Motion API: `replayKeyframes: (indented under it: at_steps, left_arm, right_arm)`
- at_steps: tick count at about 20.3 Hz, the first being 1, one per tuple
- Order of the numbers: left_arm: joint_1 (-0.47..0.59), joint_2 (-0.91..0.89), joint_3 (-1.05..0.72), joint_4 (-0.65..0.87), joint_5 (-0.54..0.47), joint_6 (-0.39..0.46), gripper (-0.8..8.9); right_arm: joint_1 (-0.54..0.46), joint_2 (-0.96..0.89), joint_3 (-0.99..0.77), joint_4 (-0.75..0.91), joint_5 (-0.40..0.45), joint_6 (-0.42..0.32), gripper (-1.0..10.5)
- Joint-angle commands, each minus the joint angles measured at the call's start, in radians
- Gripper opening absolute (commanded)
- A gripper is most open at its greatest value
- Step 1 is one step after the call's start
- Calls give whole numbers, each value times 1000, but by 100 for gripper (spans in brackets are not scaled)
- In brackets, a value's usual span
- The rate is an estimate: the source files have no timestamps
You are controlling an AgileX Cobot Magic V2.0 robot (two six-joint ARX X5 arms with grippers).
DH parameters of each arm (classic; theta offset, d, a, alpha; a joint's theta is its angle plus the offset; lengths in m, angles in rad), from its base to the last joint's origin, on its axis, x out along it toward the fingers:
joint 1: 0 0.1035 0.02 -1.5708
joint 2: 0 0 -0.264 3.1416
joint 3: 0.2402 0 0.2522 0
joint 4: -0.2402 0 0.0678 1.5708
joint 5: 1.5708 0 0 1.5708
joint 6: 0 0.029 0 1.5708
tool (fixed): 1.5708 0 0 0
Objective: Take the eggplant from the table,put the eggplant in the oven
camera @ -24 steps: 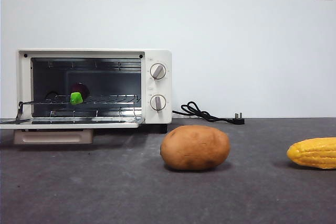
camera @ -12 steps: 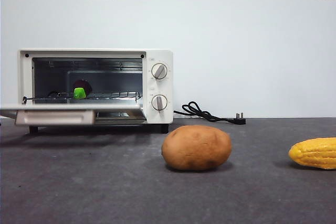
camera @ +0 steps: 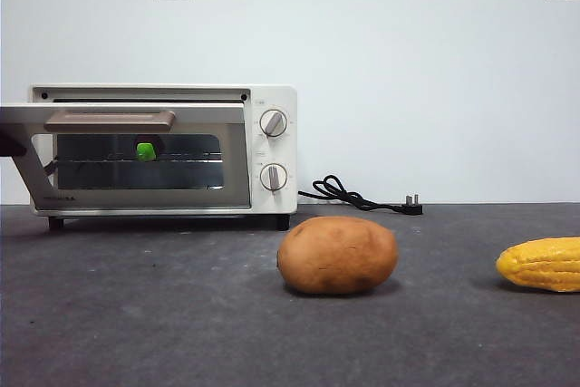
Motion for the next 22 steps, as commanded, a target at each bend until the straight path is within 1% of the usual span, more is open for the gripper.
replayKeyframes:
  at_steps: [1,3,6,8,10,12,14,16,18,22]
  left_arm:
    - [-12,1,9,45,5,-29,-6]
    - [-19,1,18,78,-20,-37,-6]
    - [-29,0,19,165,-72,-85,-6]
    - [-38,0,20,224,-113,-121,-6]
    - [-48,0,26,251,-175,-129,-6]
    - [-58,-3,31,251,-209,-128,-6]
    - [-61,-16,31,247,-209,-128,-6]
    - [-64,-47,31,235,-232,-128,-6]
    - [-66,-100,31,198,-240,-128,-6]
    - [-85,-208,31,91,-324,-127,-6]
  right_arm:
    - [1,-2,-8,-23,4,0,-8]
    - [1,-2,-8,-23,4,0,-8]
    - [1,-2,-9,-23,4,0,-8]
    - [1,-2,-11,-23,4,0,-8]
    - [1,-2,-18,-23,4,0,-8]
    - [1,-1,-25,-23,4,0,-8]
    - [1,-1,-28,-23,4,0,-8]
    - [1,-1,-28,-23,4,0,-8]
    - [1,-1,-28,-23,4,0,-7]
    - [1,-1,-28,-23,4,0,-2]
